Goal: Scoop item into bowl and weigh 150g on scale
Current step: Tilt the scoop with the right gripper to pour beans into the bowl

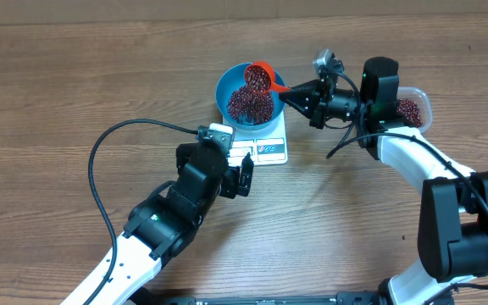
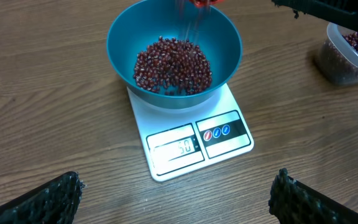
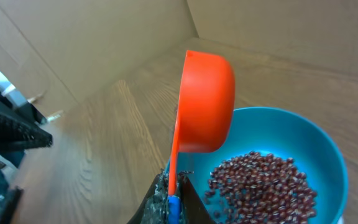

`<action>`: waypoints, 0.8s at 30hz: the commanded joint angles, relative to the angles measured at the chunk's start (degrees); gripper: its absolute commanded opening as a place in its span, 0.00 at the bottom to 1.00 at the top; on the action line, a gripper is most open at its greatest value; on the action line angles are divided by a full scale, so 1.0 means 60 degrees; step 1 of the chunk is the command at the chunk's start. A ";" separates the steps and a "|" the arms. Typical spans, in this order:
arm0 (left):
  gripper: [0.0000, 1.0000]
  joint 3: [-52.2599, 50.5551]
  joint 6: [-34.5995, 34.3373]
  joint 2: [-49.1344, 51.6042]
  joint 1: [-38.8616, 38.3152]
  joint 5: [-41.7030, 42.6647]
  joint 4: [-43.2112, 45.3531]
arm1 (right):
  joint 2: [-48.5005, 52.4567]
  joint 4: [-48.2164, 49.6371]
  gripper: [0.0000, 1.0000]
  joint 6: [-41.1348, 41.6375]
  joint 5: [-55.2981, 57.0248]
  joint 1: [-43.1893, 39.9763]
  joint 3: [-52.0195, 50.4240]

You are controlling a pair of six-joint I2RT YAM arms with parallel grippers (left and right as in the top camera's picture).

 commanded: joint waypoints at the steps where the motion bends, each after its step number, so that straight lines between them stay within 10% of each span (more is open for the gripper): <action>1: 1.00 0.0226 -0.0197 0.0007 0.0051 -0.0171 -0.0022 | 0.0025 -0.0073 0.04 -0.1220 0.0146 0.0036 0.0015; 24: 0.99 0.0226 -0.0197 0.0007 0.0051 -0.0168 -0.0076 | 0.0029 -0.0364 0.04 -0.5282 0.0219 0.0036 0.0015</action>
